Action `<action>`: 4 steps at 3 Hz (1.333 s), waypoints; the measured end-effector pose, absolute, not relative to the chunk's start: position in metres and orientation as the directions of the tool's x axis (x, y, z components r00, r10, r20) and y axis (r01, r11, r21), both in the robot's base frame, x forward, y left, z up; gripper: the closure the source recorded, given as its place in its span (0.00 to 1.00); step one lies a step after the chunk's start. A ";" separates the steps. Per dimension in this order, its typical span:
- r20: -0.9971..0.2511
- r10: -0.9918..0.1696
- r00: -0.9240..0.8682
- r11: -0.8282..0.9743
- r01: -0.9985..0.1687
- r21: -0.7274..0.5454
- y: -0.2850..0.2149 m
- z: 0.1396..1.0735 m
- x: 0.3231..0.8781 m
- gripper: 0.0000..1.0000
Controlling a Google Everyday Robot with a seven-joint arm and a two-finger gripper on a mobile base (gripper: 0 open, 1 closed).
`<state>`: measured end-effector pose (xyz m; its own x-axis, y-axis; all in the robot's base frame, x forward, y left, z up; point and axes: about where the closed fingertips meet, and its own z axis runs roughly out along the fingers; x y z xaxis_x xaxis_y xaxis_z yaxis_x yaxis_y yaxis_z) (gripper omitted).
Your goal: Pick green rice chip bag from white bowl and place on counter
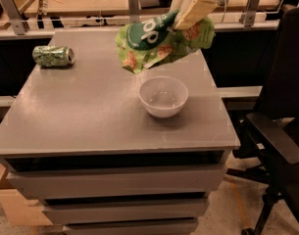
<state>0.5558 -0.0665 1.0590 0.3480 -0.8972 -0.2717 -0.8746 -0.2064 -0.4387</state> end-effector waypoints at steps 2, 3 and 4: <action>-0.313 -0.883 0.351 -0.153 -0.845 -0.513 -0.053 1.060 0.606 1.00; -0.346 -0.878 0.332 -0.117 -0.848 -0.517 -0.046 1.046 0.646 1.00; -0.391 -0.870 0.301 -0.080 -0.867 -0.491 -0.046 1.020 0.681 1.00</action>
Offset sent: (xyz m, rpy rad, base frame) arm 0.0932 0.0195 0.0061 0.1251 -0.1132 -0.0356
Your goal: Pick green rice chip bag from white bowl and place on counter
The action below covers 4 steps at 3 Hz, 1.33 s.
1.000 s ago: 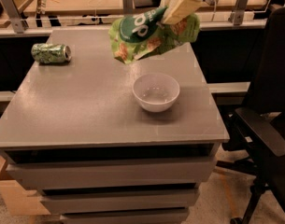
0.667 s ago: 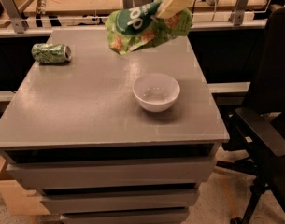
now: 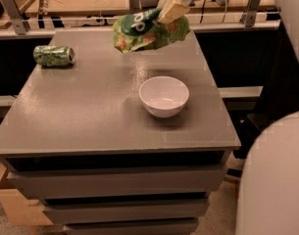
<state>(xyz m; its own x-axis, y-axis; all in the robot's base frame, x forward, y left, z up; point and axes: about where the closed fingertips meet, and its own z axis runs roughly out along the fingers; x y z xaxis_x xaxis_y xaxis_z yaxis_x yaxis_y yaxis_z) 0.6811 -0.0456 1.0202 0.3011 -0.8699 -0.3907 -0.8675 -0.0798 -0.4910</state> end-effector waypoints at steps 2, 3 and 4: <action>-0.466 -0.851 0.244 -0.041 -0.914 -0.403 -0.042 0.961 0.729 1.00; -0.468 -0.849 0.244 -0.041 -0.914 -0.403 -0.040 0.958 0.732 0.81; -0.470 -0.848 0.245 -0.042 -0.915 -0.401 -0.037 0.955 0.734 0.58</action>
Offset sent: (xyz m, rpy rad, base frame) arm 0.0788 -0.0018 -0.0809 0.0807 0.1673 -0.0158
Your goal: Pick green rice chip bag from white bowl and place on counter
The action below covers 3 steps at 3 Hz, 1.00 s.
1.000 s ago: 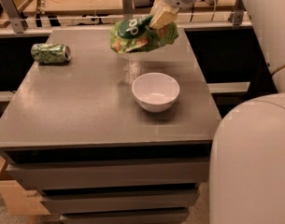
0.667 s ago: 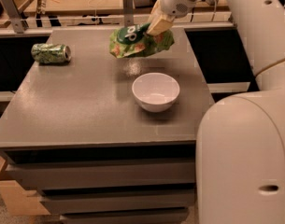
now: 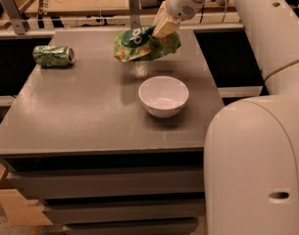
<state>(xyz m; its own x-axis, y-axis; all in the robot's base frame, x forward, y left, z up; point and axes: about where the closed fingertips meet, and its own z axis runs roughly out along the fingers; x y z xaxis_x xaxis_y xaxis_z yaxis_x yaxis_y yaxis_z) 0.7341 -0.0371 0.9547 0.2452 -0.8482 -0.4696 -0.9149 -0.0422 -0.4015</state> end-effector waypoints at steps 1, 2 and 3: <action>-0.471 -0.847 0.246 -0.044 -0.915 -0.400 -0.034 0.952 0.736 0.35; -0.473 -0.845 0.248 -0.045 -0.916 -0.398 -0.030 0.948 0.738 0.04; -0.474 -0.845 0.248 -0.046 -0.916 -0.397 -0.029 0.947 0.739 0.00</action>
Offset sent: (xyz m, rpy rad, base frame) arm 0.0014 0.0024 -0.0023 0.0011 0.0012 0.0017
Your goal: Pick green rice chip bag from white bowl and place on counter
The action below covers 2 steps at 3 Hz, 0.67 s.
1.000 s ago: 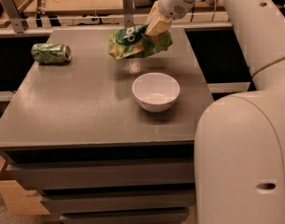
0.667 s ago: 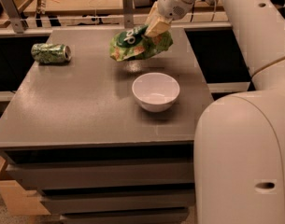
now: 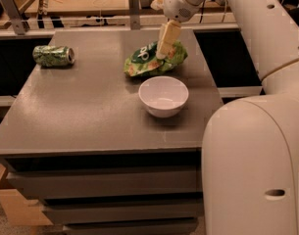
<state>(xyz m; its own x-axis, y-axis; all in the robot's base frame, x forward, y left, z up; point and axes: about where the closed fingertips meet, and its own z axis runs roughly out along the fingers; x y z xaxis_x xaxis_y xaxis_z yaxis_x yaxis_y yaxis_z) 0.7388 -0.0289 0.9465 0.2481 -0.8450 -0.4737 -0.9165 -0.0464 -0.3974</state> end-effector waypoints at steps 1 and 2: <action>-0.446 -0.854 0.269 -0.065 -0.905 -0.421 -0.032 0.957 0.736 0.00; -0.435 -0.878 0.202 0.014 -0.896 -0.444 -0.073 0.969 0.734 0.00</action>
Offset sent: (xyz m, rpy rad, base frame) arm -0.0182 -0.1165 0.0416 -0.0368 -0.0876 -0.2314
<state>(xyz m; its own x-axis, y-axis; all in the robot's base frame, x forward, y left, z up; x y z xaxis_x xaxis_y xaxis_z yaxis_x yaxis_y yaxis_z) 0.7342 -0.0730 0.9692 0.2015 -0.8776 -0.4350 -0.8959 0.0144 -0.4440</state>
